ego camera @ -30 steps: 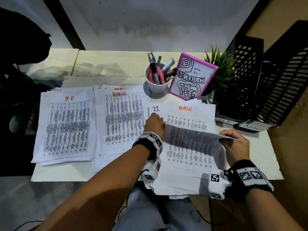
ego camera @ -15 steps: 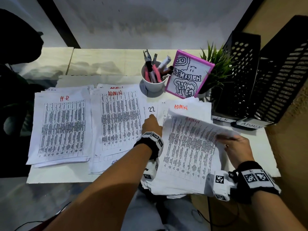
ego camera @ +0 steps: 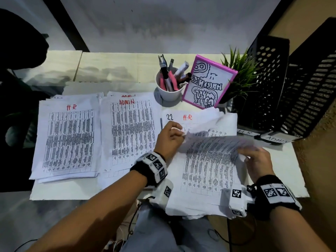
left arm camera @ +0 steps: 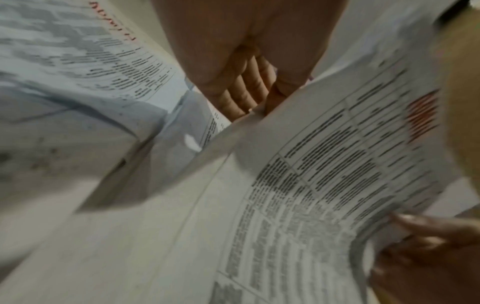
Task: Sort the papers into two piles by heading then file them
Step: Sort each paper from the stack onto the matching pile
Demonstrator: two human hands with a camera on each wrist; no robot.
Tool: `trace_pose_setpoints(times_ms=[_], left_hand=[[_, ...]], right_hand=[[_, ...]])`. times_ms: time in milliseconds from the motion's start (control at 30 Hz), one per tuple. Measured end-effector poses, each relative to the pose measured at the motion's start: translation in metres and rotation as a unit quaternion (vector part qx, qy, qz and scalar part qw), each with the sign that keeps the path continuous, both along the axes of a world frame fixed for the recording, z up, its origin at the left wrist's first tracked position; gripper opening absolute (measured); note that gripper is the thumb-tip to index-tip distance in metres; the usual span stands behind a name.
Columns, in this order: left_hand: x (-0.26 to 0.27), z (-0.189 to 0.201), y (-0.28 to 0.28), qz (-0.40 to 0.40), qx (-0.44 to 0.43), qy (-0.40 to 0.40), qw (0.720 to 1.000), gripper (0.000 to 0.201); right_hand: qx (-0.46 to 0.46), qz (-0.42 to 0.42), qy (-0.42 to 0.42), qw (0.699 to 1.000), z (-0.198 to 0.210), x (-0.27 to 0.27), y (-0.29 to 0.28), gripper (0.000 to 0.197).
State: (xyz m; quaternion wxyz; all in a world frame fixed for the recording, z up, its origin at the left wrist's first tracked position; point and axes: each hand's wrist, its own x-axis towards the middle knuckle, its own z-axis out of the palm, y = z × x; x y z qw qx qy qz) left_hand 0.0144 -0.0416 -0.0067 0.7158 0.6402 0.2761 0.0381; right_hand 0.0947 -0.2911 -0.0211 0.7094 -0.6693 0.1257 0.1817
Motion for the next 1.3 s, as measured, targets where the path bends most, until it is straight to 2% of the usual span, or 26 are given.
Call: trace_pose_setpoints(times_ms=[100,133,267,300,367,400,433,467,533,600,633,700,733,833,900,967,1033,1200,1300], left_hand=[[-0.014,0.007,-0.001,-0.025,-0.085,0.023,0.996,0.023],[-0.017,0.007,-0.001,-0.023,-0.109,0.027,0.993,0.021],[-0.026,0.004,-0.003,-0.047,-0.146,0.066,0.986,0.03],[-0.028,0.003,-0.003,-0.049,-0.169,0.07,0.982,0.029],[-0.03,0.006,-0.004,-0.044,-0.229,0.049,0.971,0.019],[-0.032,0.008,-0.002,-0.044,-0.224,0.038,0.973,0.017],[-0.033,0.011,-0.002,-0.047,-0.206,0.03,0.977,0.025],[-0.035,0.014,-0.001,-0.054,-0.166,0.026,0.984,0.033],[-0.04,0.017,-0.002,-0.048,-0.121,0.023,0.991,0.044],[-0.047,0.018,0.0,-0.033,-0.02,0.026,0.999,0.053],[-0.051,0.019,0.003,-0.013,0.023,0.022,0.999,0.05],[-0.055,0.028,0.016,0.064,0.028,0.013,0.997,0.047],[-0.057,0.032,0.027,0.101,0.009,0.006,0.995,0.046],[-0.063,0.043,0.074,0.174,0.058,0.009,0.983,0.044],[-0.07,0.039,0.108,0.214,0.083,0.028,0.973,0.044],[-0.079,0.027,0.136,0.239,0.097,0.065,0.964,0.043],[-0.086,0.01,0.155,0.227,0.118,0.129,0.958,0.044],[-0.088,-0.022,0.179,0.151,0.189,0.227,0.944,0.046],[-0.077,-0.031,0.18,0.165,0.201,0.211,0.942,0.041]], right_hand=[[0.012,-0.034,0.018,0.999,0.002,0.003,0.004,0.026],[0.023,-0.039,0.013,0.999,0.001,0.006,0.006,0.027],[0.007,-0.013,-0.018,1.0,0.002,0.012,0.013,0.053],[-0.017,0.006,-0.03,0.999,0.001,0.013,0.014,0.05],[-0.041,0.051,-0.044,0.997,0.004,0.014,0.019,0.025],[-0.034,0.055,-0.036,0.997,0.005,0.015,0.02,0.032],[-0.026,0.046,-0.018,0.998,0.006,0.016,0.021,0.043],[-0.011,0.038,-0.014,0.999,0.009,0.016,0.027,0.042],[0.008,0.024,-0.034,0.999,0.015,0.017,0.039,0.012],[0.017,0.007,-0.047,0.999,0.016,0.02,0.048,0.022],[0.033,0.009,-0.037,0.999,0.018,0.021,0.054,0.02],[0.042,0.023,-0.035,0.998,0.025,0.021,0.063,0.005],[0.032,0.028,-0.039,0.998,0.026,0.021,0.067,0.015],[-0.066,0.047,-0.059,0.995,0.015,0.026,0.067,0.012],[-0.162,0.068,-0.086,0.981,0.004,0.029,0.062,0.024],[-0.316,0.097,-0.116,0.937,-0.006,0.03,0.057,0.039],[-0.42,0.114,-0.128,0.891,-0.015,0.029,0.053,0.046],[-0.518,0.138,-0.069,0.841,-0.034,0.024,0.051,0.047],[-0.552,0.159,-0.05,0.817,-0.037,0.019,0.052,0.054]])
